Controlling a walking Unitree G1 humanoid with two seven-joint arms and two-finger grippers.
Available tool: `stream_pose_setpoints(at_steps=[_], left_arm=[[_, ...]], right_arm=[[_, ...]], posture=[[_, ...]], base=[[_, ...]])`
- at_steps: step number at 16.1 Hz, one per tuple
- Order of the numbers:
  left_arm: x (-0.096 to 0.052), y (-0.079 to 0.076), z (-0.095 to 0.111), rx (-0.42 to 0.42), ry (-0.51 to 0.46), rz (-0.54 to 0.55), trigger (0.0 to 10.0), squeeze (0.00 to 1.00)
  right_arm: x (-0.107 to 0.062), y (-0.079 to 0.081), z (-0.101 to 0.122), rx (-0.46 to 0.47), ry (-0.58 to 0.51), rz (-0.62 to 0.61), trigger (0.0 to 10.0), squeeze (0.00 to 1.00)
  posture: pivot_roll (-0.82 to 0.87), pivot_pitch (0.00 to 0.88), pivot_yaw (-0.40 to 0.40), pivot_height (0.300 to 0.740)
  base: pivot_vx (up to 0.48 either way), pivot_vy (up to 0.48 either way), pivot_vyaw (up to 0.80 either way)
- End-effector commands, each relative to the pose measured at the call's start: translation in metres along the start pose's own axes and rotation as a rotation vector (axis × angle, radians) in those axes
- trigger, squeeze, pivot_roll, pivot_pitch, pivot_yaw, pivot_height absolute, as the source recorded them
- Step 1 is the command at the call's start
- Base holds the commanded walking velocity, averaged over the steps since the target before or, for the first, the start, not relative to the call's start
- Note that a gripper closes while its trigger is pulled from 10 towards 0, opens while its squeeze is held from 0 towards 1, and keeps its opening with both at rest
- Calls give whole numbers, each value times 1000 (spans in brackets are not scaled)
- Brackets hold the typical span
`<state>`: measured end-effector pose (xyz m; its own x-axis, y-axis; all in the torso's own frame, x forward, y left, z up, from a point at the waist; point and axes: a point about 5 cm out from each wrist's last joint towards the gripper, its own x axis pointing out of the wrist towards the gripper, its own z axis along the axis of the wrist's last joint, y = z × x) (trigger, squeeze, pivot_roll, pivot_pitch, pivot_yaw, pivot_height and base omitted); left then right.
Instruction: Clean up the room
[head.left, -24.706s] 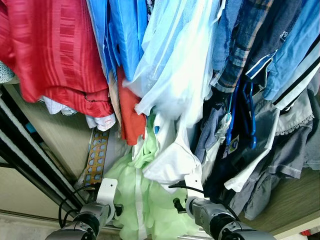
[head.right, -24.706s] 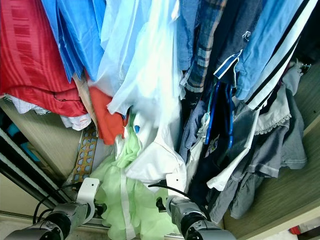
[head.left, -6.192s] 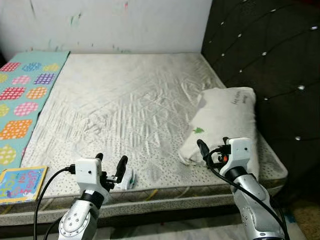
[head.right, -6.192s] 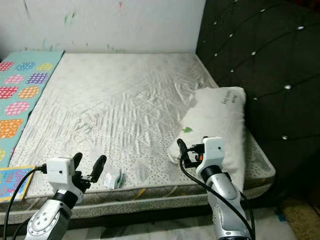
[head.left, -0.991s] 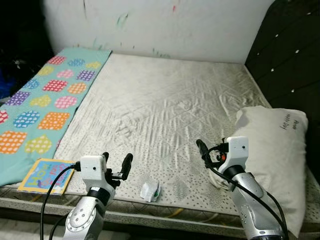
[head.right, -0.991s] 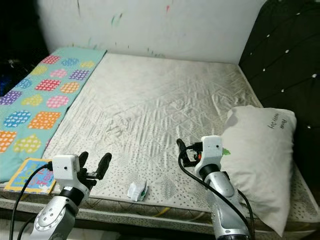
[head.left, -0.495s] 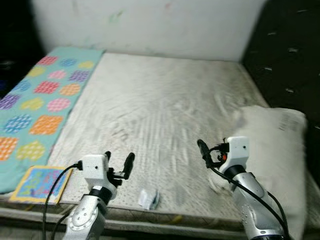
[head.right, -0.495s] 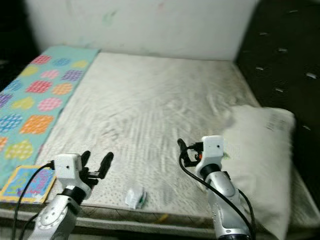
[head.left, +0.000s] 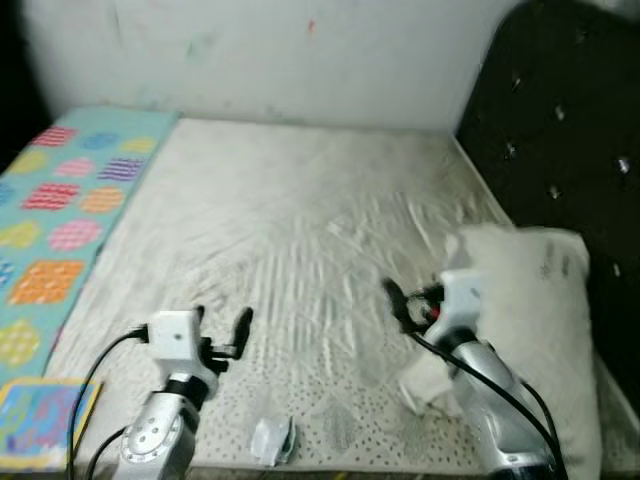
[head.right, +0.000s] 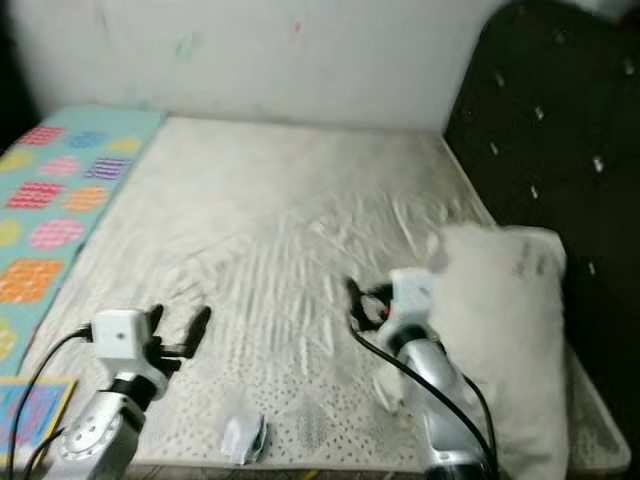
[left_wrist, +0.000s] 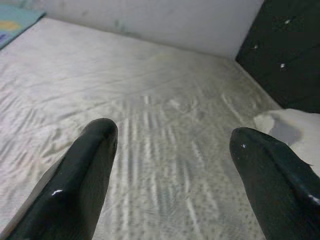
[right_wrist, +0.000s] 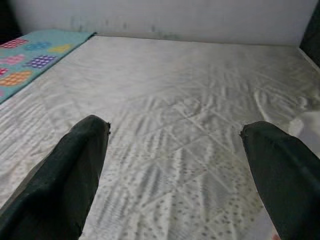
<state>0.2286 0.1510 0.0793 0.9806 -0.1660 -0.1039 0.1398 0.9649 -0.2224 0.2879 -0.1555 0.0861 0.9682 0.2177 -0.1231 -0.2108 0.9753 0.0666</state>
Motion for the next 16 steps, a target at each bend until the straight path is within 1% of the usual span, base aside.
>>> stream_pose_setpoints(at_steps=[1, 6, 8, 16], left_arm=[[2, -6, 0, -10, -1, -14, 10000, 0], [2, -4, -2, -40, 11, 9, 10000, 0], [1, -5, -2, -45, 14, 5, 10000, 0], [0, -5, -4, -53, 25, 0, 10000, 0]], right_arm=[[-5, -12, -1, -9, 5, -42, 10000, 0], [-5, -12, -2, -10, 10, -38, 10000, 0], [-6, -12, -2, -11, 10, -37, 10000, 0], [-8, -12, -3, -15, 12, -36, 10000, 0]], posture=[[-112, 11, -38, 740], [-111, 14, -41, 740], [-114, 17, -40, 740], [-115, 25, -39, 740]], base=[[0, 0, 0], [0, 0, 0], [0, 326, 0], [0, 434, 0]])
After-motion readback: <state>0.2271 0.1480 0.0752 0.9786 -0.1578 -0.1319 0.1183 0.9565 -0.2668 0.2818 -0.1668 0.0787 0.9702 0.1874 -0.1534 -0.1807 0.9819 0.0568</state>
